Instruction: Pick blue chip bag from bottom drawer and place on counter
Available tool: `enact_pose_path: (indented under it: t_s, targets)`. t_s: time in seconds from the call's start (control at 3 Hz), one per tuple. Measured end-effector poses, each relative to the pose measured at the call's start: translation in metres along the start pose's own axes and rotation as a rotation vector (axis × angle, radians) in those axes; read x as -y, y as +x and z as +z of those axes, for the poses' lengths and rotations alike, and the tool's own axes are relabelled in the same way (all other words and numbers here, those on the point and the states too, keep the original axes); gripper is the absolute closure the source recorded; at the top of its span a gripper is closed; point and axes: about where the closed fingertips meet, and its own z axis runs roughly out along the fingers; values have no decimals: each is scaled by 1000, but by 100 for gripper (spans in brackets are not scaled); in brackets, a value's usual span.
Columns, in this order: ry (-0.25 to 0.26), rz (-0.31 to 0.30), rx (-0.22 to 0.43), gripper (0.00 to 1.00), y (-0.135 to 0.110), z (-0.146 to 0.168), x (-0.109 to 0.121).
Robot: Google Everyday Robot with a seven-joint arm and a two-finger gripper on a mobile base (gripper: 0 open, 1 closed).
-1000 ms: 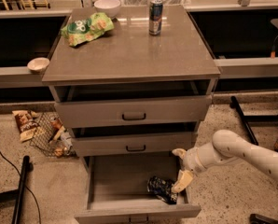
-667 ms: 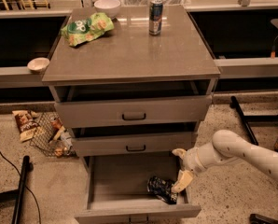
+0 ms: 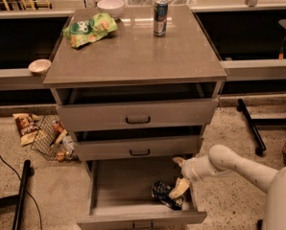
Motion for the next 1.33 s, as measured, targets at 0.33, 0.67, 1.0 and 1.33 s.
enact_pose_path:
  t_s: [0.33,0.67,1.0,1.33]
  targets:
    - [-11,9,11,0,26,41,19]
    - [-16,38,8,0,47,77,34]
    - [-16,60,-11,0,63,110,41]
    - [-10,90,-32,0,83,133,42]
